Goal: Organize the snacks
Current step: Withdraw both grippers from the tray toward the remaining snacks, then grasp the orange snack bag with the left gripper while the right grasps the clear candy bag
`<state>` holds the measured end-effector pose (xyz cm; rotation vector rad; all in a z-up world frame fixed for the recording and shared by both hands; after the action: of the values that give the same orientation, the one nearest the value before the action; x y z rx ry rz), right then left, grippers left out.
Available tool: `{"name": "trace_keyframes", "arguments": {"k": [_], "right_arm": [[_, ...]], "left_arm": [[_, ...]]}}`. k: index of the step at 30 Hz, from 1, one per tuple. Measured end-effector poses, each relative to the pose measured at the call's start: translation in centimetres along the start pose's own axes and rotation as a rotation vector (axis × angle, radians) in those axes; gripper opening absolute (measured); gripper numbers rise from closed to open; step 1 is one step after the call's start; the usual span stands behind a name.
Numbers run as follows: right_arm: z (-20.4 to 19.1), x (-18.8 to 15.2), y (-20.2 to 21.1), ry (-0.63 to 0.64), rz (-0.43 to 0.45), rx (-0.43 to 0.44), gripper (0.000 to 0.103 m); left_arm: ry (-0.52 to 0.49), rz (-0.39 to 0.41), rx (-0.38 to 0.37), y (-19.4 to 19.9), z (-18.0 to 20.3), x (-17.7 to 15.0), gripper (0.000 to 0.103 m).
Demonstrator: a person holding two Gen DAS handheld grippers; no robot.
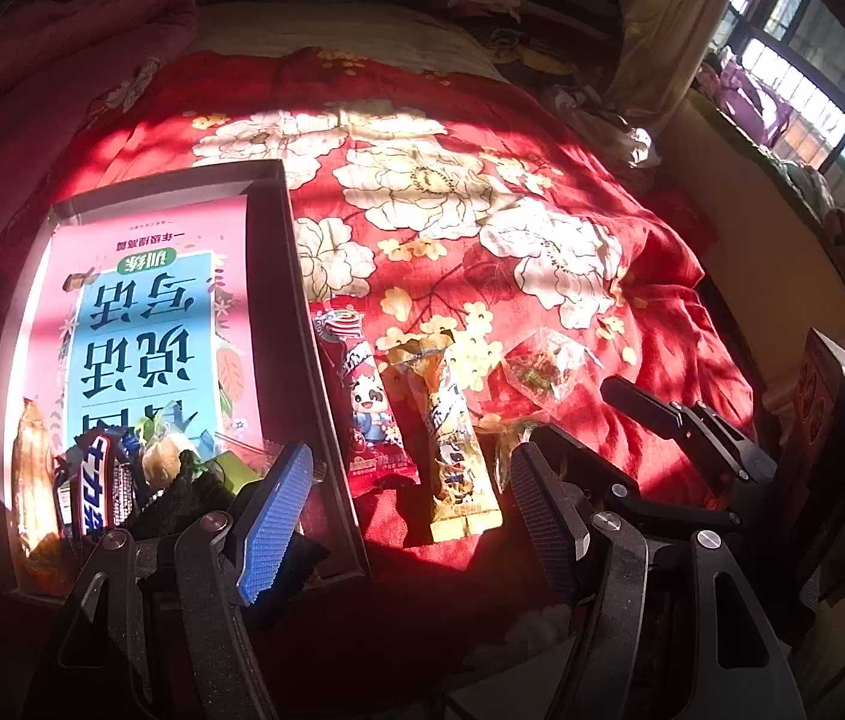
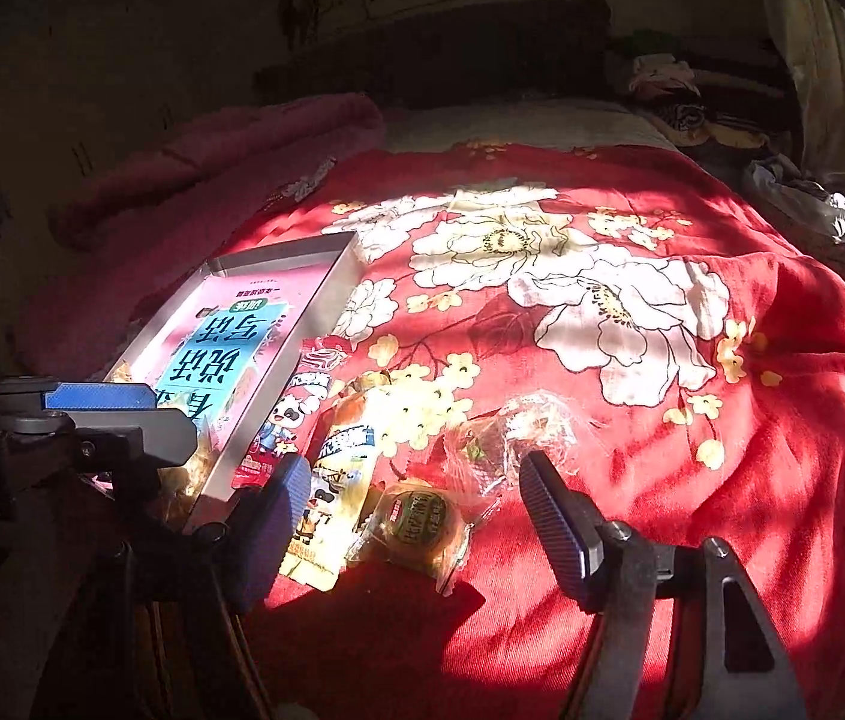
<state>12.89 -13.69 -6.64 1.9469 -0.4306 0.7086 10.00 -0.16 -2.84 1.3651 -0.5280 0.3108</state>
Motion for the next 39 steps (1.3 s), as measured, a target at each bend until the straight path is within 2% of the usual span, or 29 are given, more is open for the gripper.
{"name": "trace_keyframes", "arguments": {"k": [5, 9, 15, 18, 23, 26, 29, 35, 37, 39], "right_arm": [[2.4, 1.0, -0.5, -0.064, 0.012, -0.035, 0.072], [4.0, 1.4, -1.6, -0.086, -0.011, -0.056, 0.072], [5.1, 1.4, -3.6, -0.100, -0.059, -0.045, 0.072], [5.1, 1.5, -4.4, -0.082, -0.070, -0.044, 0.072], [5.1, 1.7, -5.4, -0.062, -0.088, -0.024, 0.072], [5.0, 1.8, -5.7, -0.057, -0.091, -0.001, 0.066], [4.9, 2.0, -5.8, -0.058, -0.088, 0.024, 0.053], [5.7, 2.5, -5.3, -0.113, -0.067, 0.054, 0.051], [5.8, 2.8, -4.9, -0.122, -0.050, 0.058, 0.051], [5.9, 2.9, -4.5, -0.127, -0.041, 0.063, 0.051]], "left_arm": [[-0.015, -0.025, -0.024, -1.8, 1.0, 0.8, 0.070], [-0.021, -0.057, -0.039, -3.8, 1.8, 1.4, 0.069], [-0.015, -0.107, -0.058, -6.4, 2.1, 1.8, 0.061], [-0.012, -0.125, -0.061, -7.4, 2.1, 1.8, 0.049], [0.007, -0.151, -0.070, -8.5, 2.0, 1.9, 0.049], [0.014, -0.155, -0.069, -9.0, 2.0, 2.0, 0.049], [0.027, -0.153, -0.055, -9.4, 1.9, 2.2, 0.049], [0.048, -0.150, -0.046, -10.1, 1.8, 2.5, 0.048], [0.043, -0.150, -0.034, -10.3, 1.9, 2.6, 0.041], [0.035, -0.148, -0.026, -10.6, 2.0, 2.7, 0.038]]}}
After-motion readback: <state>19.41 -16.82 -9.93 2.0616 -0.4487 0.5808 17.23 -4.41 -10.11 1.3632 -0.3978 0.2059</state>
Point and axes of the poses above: each gripper's, at about its wrist camera, not at the fingertips, and y roughly against the way its jaws point, z to its right, x to its top, the point moved 3 cm from there along -y, roughly the way its jaws point, and after that the axes turned 14 degrees about -y, right-handed, at the moved point
